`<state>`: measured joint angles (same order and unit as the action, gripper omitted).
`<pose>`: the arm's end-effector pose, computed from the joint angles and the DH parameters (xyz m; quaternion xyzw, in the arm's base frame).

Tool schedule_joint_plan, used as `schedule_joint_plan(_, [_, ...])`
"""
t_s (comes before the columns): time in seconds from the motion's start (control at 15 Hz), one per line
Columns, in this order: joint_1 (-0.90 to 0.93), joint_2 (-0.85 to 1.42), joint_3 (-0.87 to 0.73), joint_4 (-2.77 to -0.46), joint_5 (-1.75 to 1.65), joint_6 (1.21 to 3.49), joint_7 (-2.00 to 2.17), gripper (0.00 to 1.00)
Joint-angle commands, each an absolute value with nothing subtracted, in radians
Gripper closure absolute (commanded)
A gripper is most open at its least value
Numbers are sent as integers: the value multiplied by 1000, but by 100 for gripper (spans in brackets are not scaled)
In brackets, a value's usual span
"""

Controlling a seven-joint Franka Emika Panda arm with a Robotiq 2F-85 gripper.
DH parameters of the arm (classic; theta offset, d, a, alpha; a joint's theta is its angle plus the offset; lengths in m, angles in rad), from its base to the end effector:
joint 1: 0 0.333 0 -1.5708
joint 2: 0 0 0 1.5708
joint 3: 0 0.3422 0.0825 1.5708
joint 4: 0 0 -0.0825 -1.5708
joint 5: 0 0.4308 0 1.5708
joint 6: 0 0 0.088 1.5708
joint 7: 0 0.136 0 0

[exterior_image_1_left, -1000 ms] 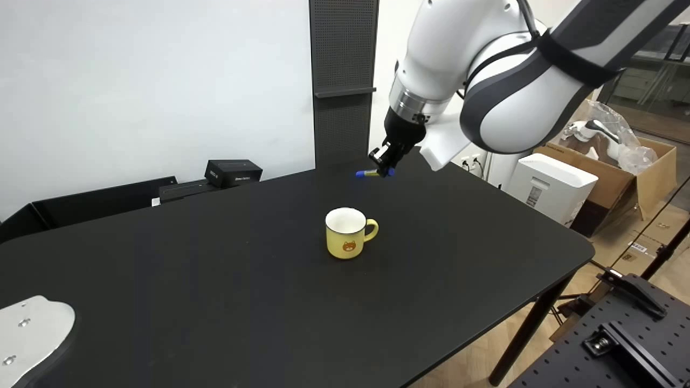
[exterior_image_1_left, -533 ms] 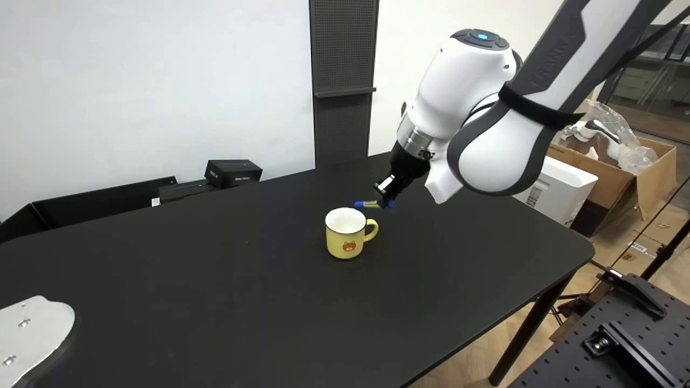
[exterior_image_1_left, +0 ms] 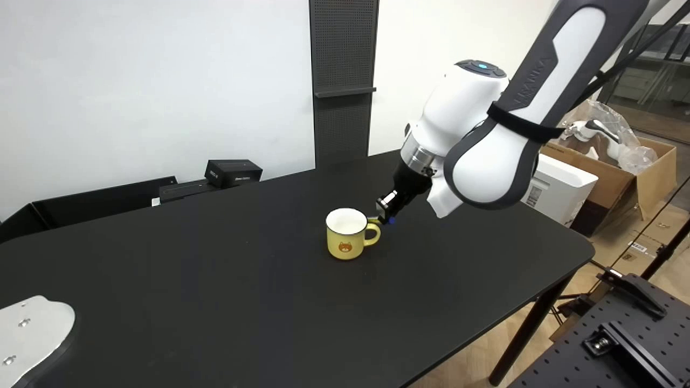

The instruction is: Remove the blue marker from the yellow mug

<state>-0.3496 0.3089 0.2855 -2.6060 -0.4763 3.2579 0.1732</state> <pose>0.4831 0.0268 0.1420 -0.9772 -0.1068 -0.1799 0.0353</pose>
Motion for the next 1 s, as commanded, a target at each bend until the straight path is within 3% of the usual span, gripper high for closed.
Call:
schedule_joint_plan(0.0, [-507,353,402,-2574,-496,3244,144,94])
schedule_joint_plan(0.53, [-580,351,444,-2528,-483,3124,92,94])
schedule_joint_plan(0.6, [-583,355,450,-2522,-480,3106,86,60])
schedule_joint_plan(0.93, [-575,353,451,-2504,-472,3044,78,27])
